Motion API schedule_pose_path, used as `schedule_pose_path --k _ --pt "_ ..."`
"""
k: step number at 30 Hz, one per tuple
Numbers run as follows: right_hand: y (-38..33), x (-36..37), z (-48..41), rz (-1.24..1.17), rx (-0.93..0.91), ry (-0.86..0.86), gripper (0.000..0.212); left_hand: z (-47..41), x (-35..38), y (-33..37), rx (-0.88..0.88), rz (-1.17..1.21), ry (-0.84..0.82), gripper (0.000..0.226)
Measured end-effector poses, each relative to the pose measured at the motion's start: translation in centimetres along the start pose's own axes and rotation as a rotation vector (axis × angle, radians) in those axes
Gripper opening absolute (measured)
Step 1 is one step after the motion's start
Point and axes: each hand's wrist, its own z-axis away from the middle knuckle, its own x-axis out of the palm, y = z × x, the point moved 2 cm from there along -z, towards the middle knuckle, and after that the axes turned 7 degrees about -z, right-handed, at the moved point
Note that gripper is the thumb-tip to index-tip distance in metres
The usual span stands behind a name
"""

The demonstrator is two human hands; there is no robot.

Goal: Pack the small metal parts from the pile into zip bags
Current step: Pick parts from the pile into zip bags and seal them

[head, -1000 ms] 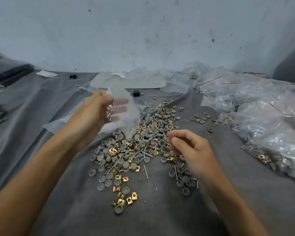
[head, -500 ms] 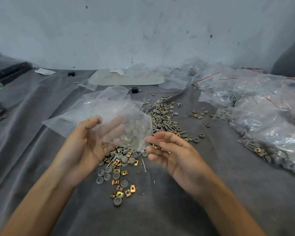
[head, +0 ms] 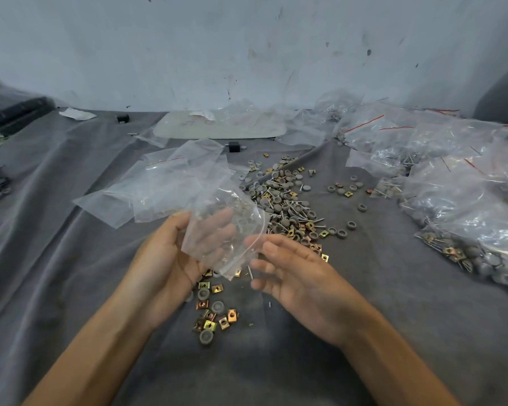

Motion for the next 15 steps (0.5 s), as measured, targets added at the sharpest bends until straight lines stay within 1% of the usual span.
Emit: schedule_pose_path --k 2,4,5,7,8,10,13,15 --pt "-0.2 0.3 0.3 -0.017 0.010 -0.111 0.036 0.1 0.2 0.0 0.016 -0.061 0.044 0.042" --pt "-0.3 0.6 0.5 -0.001 -0.009 -0.182 0.041 0.1 0.2 -0.2 0.029 -0.131 0.136 0.040" --pt "-0.3 0.6 0.6 0.061 -0.038 -0.175 0.043 0.1 0.1 -0.3 0.031 -0.173 0.191 0.038" --pt "0.0 0.5 0.7 0.271 -0.116 -0.090 0.045 0.0 -0.2 -0.6 0.023 -0.243 0.279 0.034" --pt "0.1 0.4 0.8 0.367 -0.147 -0.045 0.043 0.0 -0.3 -0.7 0.014 -0.254 0.306 0.033" --pt "0.2 0.4 0.9 0.455 -0.176 -0.007 0.032 -0.1 -0.5 -0.8 -0.007 -0.243 0.341 0.034" --pt "0.0 0.6 1.1 0.458 -0.199 -0.030 0.020 -0.1 -0.8 -0.5 -0.016 -0.225 0.372 0.028" --pt "-0.3 0.6 1.1 0.391 -0.214 -0.066 0.009 0.1 -0.9 -0.2 -0.003 -0.202 0.371 0.019"
